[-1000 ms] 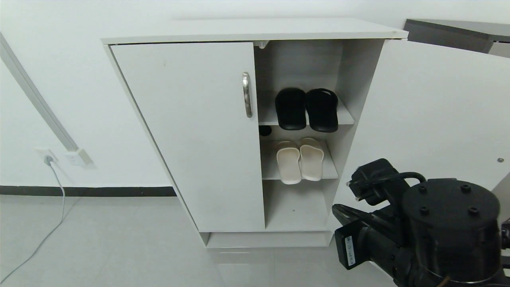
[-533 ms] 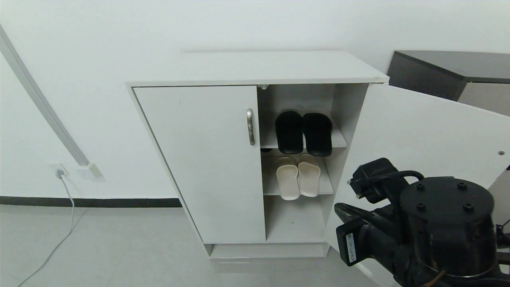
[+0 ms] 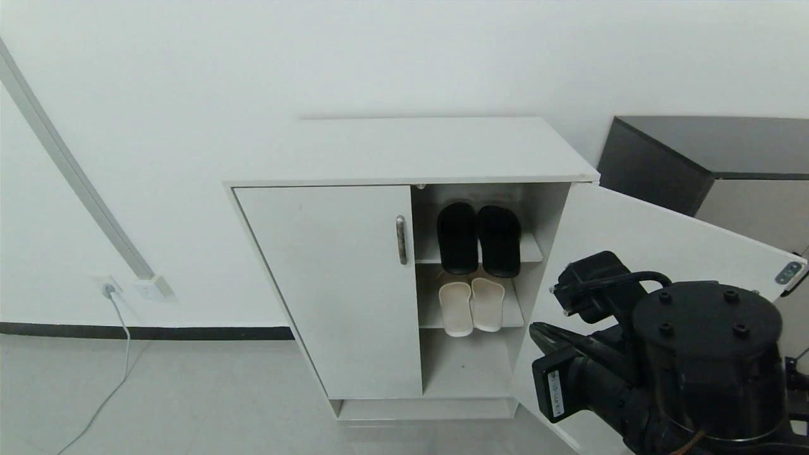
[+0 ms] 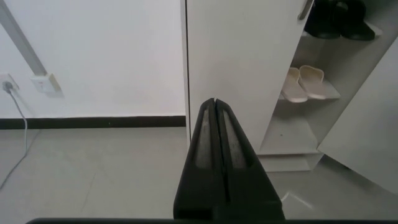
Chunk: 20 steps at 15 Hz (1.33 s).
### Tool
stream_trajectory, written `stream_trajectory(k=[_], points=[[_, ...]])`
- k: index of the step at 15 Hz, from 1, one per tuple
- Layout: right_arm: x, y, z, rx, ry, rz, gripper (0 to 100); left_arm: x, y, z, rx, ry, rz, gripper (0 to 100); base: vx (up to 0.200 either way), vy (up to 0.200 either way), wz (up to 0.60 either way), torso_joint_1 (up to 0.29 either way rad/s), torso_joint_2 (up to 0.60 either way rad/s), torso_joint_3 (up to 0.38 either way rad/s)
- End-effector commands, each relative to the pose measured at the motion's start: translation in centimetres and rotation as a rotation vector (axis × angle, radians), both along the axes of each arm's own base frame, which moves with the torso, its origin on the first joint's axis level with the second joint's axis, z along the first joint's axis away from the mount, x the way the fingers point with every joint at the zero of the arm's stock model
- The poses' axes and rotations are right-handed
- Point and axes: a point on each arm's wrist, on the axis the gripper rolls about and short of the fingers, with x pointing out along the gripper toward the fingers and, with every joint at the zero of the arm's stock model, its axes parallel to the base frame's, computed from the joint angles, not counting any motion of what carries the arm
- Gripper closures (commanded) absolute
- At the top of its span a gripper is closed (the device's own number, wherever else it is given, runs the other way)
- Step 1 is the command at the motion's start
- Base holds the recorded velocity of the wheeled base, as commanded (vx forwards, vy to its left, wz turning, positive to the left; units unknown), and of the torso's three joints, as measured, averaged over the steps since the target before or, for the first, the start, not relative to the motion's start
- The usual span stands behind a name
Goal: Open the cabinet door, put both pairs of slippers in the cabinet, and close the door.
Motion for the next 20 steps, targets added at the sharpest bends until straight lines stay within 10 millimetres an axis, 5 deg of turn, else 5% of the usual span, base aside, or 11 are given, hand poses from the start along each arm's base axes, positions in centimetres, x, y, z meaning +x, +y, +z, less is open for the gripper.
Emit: stream_trajectory(k=[1,15,20], points=[[0.01,0.04,-0.12,-0.003,0.003,0.000,100,0.01,0.00,0.00,0.000,0.002,0.000,100,0.000,0.000,0.00,0.173,-0.50,-0.315],[-0.19,-0.29,-0.58,-0.016,0.011,0.001,100,0.01,0.00,0.00,-0.002,0.002,0.002,100,0.000,0.000,0.00,0.230,-0.54,-0.319],[-0.20,-0.30,-0.70,-0.020,0.014,0.001,100,0.01,0.01,0.00,-0.002,0.002,0.003,100,0.000,0.000,0.00,0.042,-0.09,-0.047]])
